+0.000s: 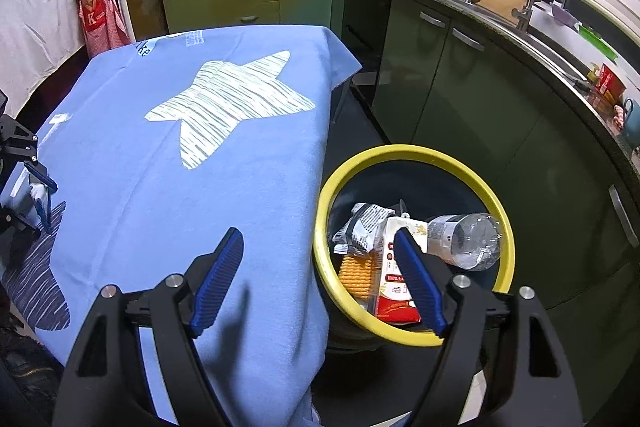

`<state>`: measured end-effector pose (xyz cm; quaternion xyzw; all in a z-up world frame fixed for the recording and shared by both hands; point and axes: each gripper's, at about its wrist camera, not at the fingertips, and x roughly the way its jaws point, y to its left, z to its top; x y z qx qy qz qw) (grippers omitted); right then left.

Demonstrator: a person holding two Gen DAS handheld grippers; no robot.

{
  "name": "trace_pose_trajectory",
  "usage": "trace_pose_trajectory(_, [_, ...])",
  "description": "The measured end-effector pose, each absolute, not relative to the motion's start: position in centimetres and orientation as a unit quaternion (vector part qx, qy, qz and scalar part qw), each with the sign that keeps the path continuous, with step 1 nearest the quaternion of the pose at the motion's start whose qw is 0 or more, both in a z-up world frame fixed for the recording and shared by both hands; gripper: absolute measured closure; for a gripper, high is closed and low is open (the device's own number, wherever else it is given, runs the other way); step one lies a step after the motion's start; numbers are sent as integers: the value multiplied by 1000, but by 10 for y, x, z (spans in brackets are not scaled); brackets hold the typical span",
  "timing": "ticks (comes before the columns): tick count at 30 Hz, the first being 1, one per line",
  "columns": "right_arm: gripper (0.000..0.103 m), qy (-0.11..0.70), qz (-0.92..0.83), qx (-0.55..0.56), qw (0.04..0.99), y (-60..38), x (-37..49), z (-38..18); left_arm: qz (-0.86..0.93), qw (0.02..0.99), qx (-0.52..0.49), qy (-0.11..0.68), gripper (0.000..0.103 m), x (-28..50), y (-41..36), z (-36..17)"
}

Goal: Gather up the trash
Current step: 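Grasp the white-and-blue squeeze pouch with the left gripper, then carry the squeeze pouch over the bin and open the left gripper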

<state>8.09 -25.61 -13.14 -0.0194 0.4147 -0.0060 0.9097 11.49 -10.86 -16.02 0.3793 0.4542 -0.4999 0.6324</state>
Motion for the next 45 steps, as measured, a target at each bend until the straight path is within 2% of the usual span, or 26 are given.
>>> trace_pose_trajectory(7, [30,413,0,-17,910,-254,81,-133,-492,646,356,462,75,117,-109,-157])
trace_pose_trajectory(10, [30,412,1,-14,911,-255,80,-134,-484,651,355,464,79,115,-113,-156])
trace_pose_trajectory(21, [28,395,-21,-1,919,-271,55,-127,-474,667,347,458,79,111,-138,-129])
trace_pose_trajectory(27, [27,384,-53,11,922,-284,23,-124,-479,675,342,445,79,124,-177,-108])
trace_pose_trajectory(33, [26,374,-86,43,922,-307,-10,-125,-506,672,335,426,79,139,-255,-87])
trace_pose_trajectory(38, [26,366,-107,70,922,-330,-35,-131,-551,649,321,416,79,147,-349,-76])
trace_pose_trajectory(45, [26,362,-123,105,918,-360,-57,-143,-538,645,332,429,79,181,-465,-100])
